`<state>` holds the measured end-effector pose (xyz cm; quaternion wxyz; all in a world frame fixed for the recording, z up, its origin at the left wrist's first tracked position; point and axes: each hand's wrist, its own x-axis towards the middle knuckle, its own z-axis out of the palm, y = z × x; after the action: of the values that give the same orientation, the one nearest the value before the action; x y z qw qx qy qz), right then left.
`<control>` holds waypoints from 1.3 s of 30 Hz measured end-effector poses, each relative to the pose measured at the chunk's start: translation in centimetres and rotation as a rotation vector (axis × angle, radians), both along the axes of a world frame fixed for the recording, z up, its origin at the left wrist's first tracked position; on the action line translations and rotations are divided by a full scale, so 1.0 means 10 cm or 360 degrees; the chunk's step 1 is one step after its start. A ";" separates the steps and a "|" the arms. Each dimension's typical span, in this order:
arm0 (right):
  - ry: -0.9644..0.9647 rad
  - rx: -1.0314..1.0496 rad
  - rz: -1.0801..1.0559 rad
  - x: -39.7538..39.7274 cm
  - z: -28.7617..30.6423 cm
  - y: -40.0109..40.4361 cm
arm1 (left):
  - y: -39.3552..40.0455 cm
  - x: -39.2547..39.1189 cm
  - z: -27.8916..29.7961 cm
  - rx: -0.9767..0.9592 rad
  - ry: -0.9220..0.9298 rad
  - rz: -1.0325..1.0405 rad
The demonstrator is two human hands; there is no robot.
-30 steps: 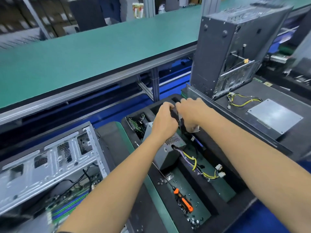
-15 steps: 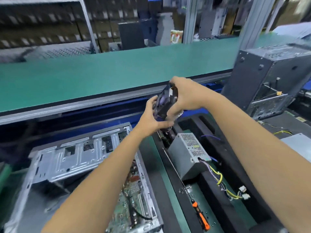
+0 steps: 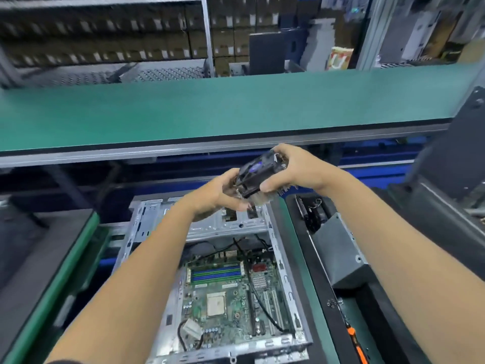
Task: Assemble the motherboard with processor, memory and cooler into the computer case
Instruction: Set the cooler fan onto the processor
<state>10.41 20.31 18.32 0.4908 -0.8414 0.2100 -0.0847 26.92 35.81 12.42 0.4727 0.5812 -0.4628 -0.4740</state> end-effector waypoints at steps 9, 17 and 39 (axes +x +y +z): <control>0.0212 0.0373 0.0397 0.29 -0.57 0.52 | 0.71 0.33 -0.31 0.0531 -0.0058 -0.0011; 0.0402 0.0336 0.0585 0.44 -1.04 1.02 | 1.14 0.48 -0.68 0.0853 0.0199 -0.0045; 0.0737 -0.0810 0.0822 0.42 -1.74 1.35 | 1.08 0.23 -1.22 0.1071 -0.0332 0.0155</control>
<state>14.66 33.80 0.97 0.2124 -0.9574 0.0694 0.1830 29.26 46.57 0.21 0.2269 0.7711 -0.2982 -0.5148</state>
